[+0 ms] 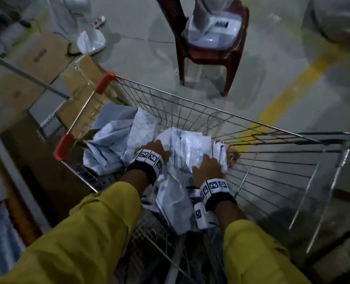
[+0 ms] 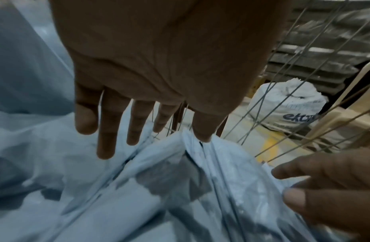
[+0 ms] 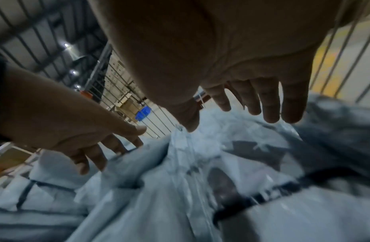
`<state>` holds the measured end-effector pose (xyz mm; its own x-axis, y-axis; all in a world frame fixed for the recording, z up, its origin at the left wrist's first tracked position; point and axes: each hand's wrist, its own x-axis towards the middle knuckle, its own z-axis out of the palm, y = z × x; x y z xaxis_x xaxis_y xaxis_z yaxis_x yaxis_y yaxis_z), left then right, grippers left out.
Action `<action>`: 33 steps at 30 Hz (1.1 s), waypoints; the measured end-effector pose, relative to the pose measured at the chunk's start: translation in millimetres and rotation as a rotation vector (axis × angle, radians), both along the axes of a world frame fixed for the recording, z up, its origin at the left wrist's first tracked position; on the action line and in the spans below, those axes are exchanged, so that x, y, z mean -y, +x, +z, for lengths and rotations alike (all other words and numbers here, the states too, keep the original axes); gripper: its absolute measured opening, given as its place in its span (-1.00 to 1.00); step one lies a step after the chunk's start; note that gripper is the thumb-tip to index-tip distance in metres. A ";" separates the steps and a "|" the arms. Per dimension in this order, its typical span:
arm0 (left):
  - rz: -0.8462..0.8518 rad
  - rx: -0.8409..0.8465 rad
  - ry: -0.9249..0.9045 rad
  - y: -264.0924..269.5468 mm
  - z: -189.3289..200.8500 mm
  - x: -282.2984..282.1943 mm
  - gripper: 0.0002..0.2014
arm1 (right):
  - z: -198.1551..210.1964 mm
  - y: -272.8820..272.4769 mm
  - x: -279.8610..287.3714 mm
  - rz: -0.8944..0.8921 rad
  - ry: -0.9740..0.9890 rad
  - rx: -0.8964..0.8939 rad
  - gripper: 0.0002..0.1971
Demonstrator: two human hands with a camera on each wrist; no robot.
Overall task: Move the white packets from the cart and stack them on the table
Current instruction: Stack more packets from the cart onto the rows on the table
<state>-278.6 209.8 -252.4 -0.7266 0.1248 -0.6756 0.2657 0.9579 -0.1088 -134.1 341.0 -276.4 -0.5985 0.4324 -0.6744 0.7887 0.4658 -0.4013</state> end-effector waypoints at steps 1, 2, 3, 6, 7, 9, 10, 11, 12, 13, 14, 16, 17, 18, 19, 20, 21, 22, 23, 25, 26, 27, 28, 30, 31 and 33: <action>0.031 0.040 -0.021 -1.0 -10.7 -0.3 -0.22 | -11.6 2.2 1.6 -0.003 -0.016 0.025 -0.25; 0.062 0.068 -0.021 -1.4 -20.3 0.0 -0.17 | -21.6 4.7 3.1 0.003 -0.019 0.036 -0.16; 0.088 0.092 -0.023 -0.6 -28.2 -0.7 -0.12 | -30.1 7.2 4.8 0.014 -0.015 0.039 -0.08; 0.205 0.137 -0.001 3.6 -44.5 1.7 -0.13 | -43.0 12.0 12.6 0.055 -0.013 0.080 0.10; 0.242 0.134 0.010 4.6 -49.1 3.4 -0.14 | -44.4 11.7 14.6 0.065 -0.010 0.093 0.14; 0.284 0.131 0.040 5.3 -53.9 7.5 -0.08 | -44.2 9.5 16.2 0.072 -0.010 0.106 0.17; 0.290 0.137 0.051 4.9 -55.7 10.2 -0.05 | -43.3 8.8 16.0 0.067 -0.023 0.107 0.16; 0.283 0.147 0.051 4.6 -54.5 11.7 -0.04 | -42.1 9.0 15.1 0.059 -0.042 0.111 0.16; 0.276 0.159 0.043 4.5 -51.1 13.0 -0.04 | -41.0 9.4 13.8 0.053 -0.060 0.117 0.15; 0.271 0.169 0.023 3.7 -47.1 13.9 -0.06 | -39.3 9.8 12.2 0.046 -0.074 0.124 0.13; 0.264 0.164 0.013 2.9 -42.6 14.7 -0.08 | -37.3 9.9 10.7 0.038 -0.082 0.128 0.11; 0.258 0.158 -0.003 2.7 -32.6 16.5 -0.09 | -31.8 9.5 9.8 0.025 -0.065 0.127 0.05; 0.273 0.156 -0.004 3.2 -26.6 17.0 -0.10 | -28.1 9.0 10.6 0.026 -0.036 0.121 0.02; 0.297 0.150 -0.001 3.7 -21.1 17.2 -0.11 | -23.4 9.0 11.7 0.028 -0.001 0.111 -0.02; 0.325 0.141 0.009 4.7 -15.2 17.0 -0.12 | -18.4 9.0 13.1 0.026 0.029 0.098 -0.07; 0.350 0.133 0.020 5.6 -8.3 15.6 -0.11 | -13.0 9.4 14.4 0.023 0.053 0.085 -0.11; 0.372 0.128 0.028 7.1 -0.9 13.9 -0.09 | -6.8 10.2 15.3 0.018 0.072 0.075 -0.15; 0.392 0.126 0.037 8.6 6.8 12.9 -0.07 | -0.7 11.0 16.2 0.010 0.090 0.067 -0.18; 0.409 0.123 0.047 10.0 15.5 11.9 -0.05 | 5.7 11.7 16.5 -0.001 0.103 0.062 -0.20; 0.425 0.110 0.071 13.9 36.0 11.0 -0.04 | 20.1 13.3 16.5 -0.029 0.109 0.057 -0.24; 0.429 0.102 0.091 16.7 48.0 11.4 -0.04 | 28.7 14.4 16.7 -0.044 0.111 0.055 -0.25; 0.434 0.093 0.115 20.5 60.5 12.1 -0.05 | 38.4 16.0 17.0 -0.055 0.116 0.051 -0.26; 0.442 0.080 0.134 24.9 72.1 13.8 -0.05 | 49.3 18.1 17.8 -0.063 0.123 0.040 -0.26; 0.465 0.044 0.186 34.7 98.6 18.7 -0.05 | 72.5 22.5 20.4 -0.066 0.142 0.007 -0.29; 0.477 0.021 0.217 39.5 111.0 22.9 -0.05 | 85.0 24.7 22.4 -0.062 0.152 -0.012 -0.30; 0.502 -0.018 0.271 50.2 134.6 34.9 0.01 | 109.7 30.1 27.9 -0.052 0.167 -0.049 -0.32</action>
